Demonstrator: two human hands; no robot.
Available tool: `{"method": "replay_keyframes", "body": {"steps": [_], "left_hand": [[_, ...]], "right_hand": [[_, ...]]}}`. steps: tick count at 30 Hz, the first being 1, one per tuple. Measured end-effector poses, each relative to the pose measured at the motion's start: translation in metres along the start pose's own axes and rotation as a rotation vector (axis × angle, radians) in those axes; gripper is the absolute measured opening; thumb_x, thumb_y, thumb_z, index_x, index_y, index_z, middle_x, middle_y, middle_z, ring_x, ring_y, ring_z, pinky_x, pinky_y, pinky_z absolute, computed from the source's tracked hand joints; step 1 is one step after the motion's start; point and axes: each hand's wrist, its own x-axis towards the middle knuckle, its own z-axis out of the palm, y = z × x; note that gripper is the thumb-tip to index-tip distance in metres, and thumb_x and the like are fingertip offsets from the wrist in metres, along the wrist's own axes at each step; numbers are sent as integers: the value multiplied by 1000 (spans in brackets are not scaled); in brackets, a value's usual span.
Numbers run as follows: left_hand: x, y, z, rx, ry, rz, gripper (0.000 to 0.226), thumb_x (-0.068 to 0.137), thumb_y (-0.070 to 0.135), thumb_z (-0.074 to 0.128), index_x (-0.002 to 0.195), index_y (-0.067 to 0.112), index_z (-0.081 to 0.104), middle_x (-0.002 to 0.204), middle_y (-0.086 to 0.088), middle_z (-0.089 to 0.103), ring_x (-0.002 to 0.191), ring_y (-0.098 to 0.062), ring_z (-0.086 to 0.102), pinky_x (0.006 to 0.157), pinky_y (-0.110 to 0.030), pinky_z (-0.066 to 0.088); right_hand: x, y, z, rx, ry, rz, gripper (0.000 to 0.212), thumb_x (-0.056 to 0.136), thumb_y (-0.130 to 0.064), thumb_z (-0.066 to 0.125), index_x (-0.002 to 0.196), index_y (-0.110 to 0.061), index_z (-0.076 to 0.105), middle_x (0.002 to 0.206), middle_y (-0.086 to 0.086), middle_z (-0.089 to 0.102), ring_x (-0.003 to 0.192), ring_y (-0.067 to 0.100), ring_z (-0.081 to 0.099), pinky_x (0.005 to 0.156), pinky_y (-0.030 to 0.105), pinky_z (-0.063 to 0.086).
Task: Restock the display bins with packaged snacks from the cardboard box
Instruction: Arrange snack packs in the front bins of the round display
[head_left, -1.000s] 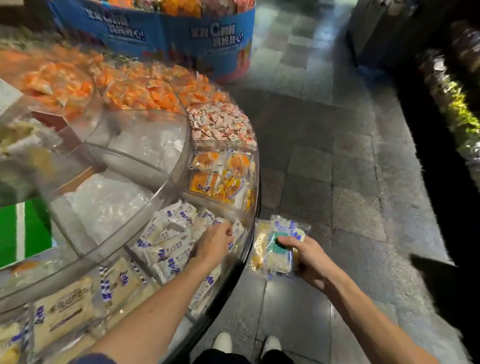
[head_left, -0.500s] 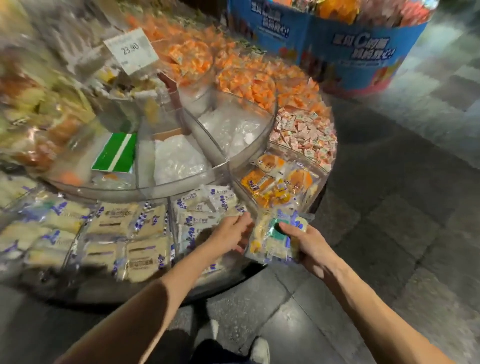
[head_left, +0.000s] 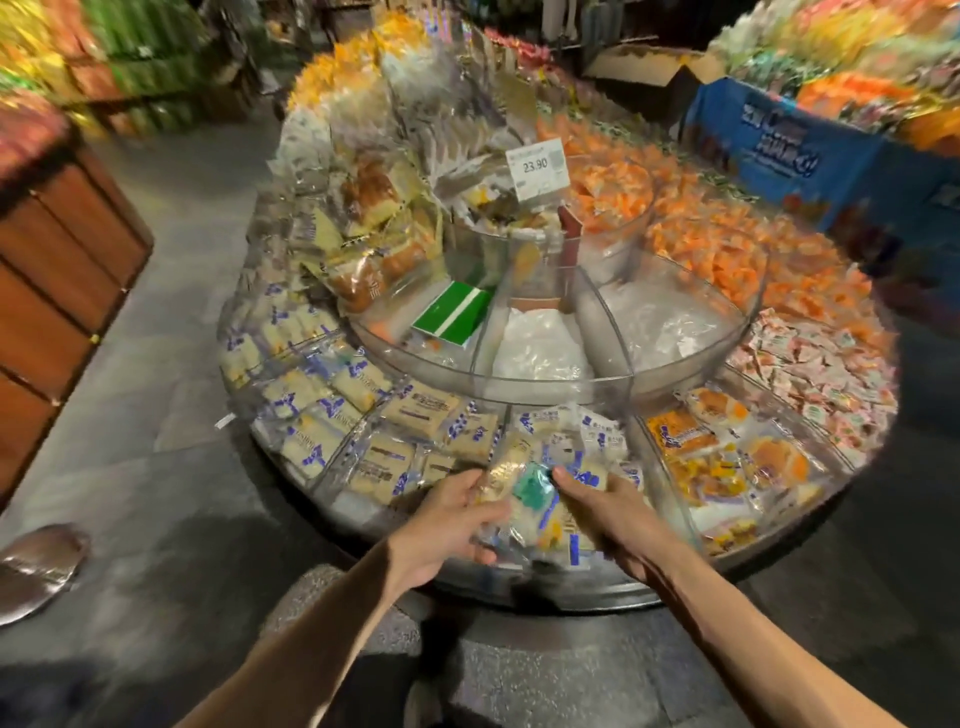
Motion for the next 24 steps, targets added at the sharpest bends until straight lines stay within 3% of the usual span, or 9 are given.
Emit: {"method": "replay_keyframes", "body": {"steps": [2,5,8,10,12,14,19,21,24], "left_hand": [[-5,2,-13,-49,70,40,49,92,9,67,134,23,47,115,21,50,93,-6,68,73,-35,61],[-4,5,-36,11,161,173,40,91,3,67,125,20,54,114,15,57,90,-1,70,83,-31,60],[-2,9,-62,321,220,344,36,83,-2,75,98,31,68,114,6,69,104,-5,67,95,-25,53],[-1,10,-82,460,182,446,41,76,-5,78,92,32,73,115,8,68,109,4,61,98,-15,45],[-2,12,-104,522,116,504,41,73,0,82,97,32,73,123,10,62,116,10,54,97,-6,37],[0,15,-126,517,72,535,52,70,7,87,113,31,70,136,15,52,126,10,46,101,-6,35],[3,22,-170,224,79,270,71,82,31,79,139,42,38,129,28,44,111,10,53,81,-13,46],[5,20,-186,105,77,160,65,85,22,76,139,33,41,125,11,55,99,-10,67,71,-25,57],[8,18,-219,34,161,128,56,84,10,77,130,29,50,111,3,60,85,-18,69,68,-29,59]], "right_hand": [[1,-5,10,4,-33,9,57,69,-54,86,91,-7,62,117,28,66,115,43,62,103,55,45],[11,-13,28,54,-86,28,92,60,-77,77,120,-8,65,132,9,65,127,27,58,112,41,39],[16,-29,53,121,-167,93,46,92,-65,49,107,-27,68,117,-12,68,119,9,53,115,34,24],[22,-30,68,114,-207,67,43,92,-55,58,114,-21,71,113,-9,73,117,7,61,109,27,34],[28,-32,85,153,-209,57,35,89,-26,70,115,-3,67,103,2,77,99,9,72,81,19,54],[34,-32,100,200,-197,52,29,86,-2,71,111,7,61,101,16,76,90,22,75,71,28,61],[62,-22,143,46,-141,34,96,55,-27,99,131,6,50,115,23,71,116,45,63,102,58,49],[72,-14,161,-25,-110,40,105,55,-34,99,135,4,44,110,26,71,114,46,63,96,61,52],[81,-7,188,-9,-29,61,113,59,-47,95,140,6,39,97,14,71,79,22,72,59,33,56]]}}
